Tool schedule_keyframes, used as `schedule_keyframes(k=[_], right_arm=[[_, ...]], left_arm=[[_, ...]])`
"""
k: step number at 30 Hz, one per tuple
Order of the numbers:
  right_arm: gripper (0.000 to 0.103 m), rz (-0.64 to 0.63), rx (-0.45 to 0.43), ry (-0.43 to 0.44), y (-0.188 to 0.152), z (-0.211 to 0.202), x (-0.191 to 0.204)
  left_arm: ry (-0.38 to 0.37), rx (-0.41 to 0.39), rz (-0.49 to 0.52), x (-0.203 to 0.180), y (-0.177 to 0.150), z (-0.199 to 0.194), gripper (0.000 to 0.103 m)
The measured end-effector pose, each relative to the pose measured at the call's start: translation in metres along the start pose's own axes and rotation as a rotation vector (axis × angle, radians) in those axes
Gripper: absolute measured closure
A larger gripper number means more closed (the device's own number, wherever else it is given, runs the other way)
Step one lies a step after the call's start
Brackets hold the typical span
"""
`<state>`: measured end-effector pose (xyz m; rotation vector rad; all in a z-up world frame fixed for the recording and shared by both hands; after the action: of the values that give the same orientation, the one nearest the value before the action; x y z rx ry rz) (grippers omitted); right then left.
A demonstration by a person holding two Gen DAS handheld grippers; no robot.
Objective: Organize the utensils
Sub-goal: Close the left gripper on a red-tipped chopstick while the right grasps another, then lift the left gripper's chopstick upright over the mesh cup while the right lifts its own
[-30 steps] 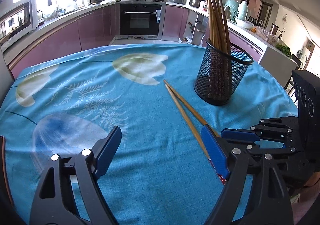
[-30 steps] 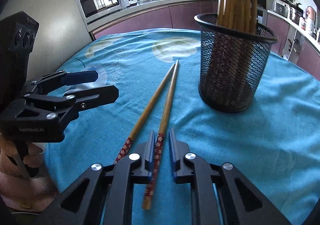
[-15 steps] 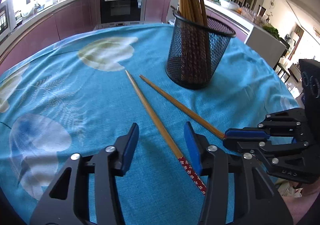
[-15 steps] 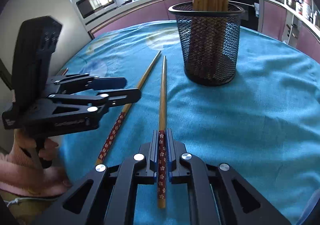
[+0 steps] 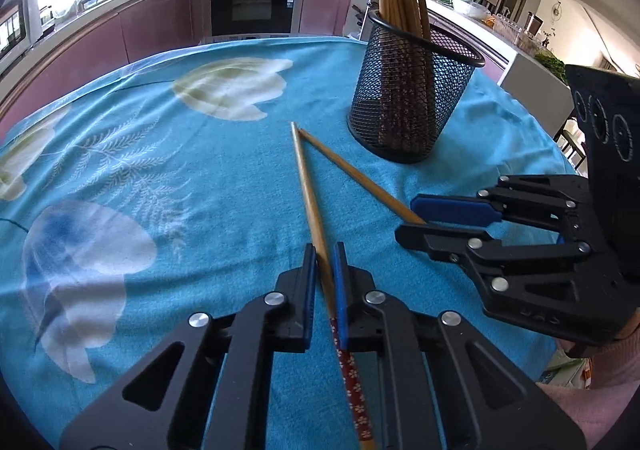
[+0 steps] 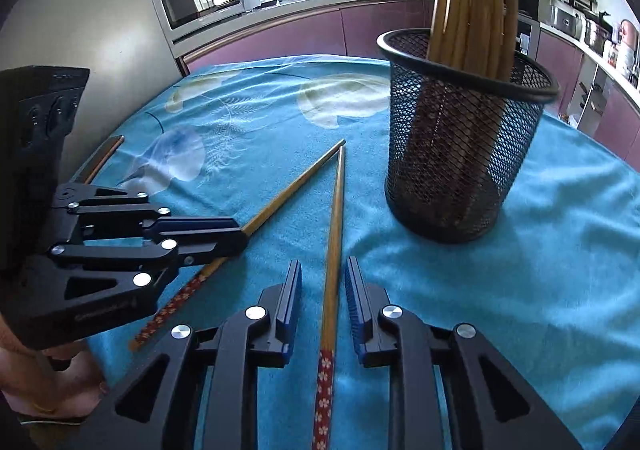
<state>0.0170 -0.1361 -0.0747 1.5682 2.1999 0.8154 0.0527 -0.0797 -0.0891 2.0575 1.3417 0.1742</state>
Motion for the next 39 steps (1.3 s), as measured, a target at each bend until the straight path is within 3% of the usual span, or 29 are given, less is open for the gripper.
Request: schedule_keyframes(k=[2,5,9,13,15,19,28,39], right_arm=[[0.083,-0.012,0.001,-0.008,0.001,0.002,0.001],[0.088,0.004,0.001,-0.005,0.001,0.002,-0.003],[0.097,0.047,-0.005,0.003,-0.001,0.001,-0.010],[0.097,0.094,-0.010,0.034,-0.002,0.001,-0.016],[0.097,0.108,-0.016,0.039,-0.002,-0.001,-0.019],[0.097,0.148,-0.032,0.080,-0.002,-0.006,-0.025],[0.097,0.181,-0.088,0.159,0.000,-0.020,-0.027],[0.097,0.192,-0.141,0.233,0.004,-0.036,-0.024]], left_arm=[[-0.003,0.006,-0.002,0.000,-0.002,-0.001,0.093],[0.004,-0.008,0.002,-0.002,0.001,-0.002,0.069],[0.015,-0.016,0.009,0.002,0.006,0.000,0.069],[0.014,-0.002,0.000,0.005,0.011,0.008,0.073],[0.016,0.001,0.000,0.007,0.014,0.012,0.084],[0.014,-0.002,-0.011,0.008,0.015,0.014,0.094],[-0.003,-0.037,-0.019,0.004,0.014,0.003,0.095],[-0.103,-0.094,-0.070,0.005,0.018,-0.024,0.095]])
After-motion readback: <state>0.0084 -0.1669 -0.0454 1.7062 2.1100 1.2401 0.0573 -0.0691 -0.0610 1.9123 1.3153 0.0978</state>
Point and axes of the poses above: each gripper's, at about its wrist camera, not at the fingertips, and z roughly the way its jaws point, x to its left, y to its top, the point moved 3 cm from there along z, roughly the way its jaws point, and after that the axes turned 6 degrees about -y, right-handed, at the moved point
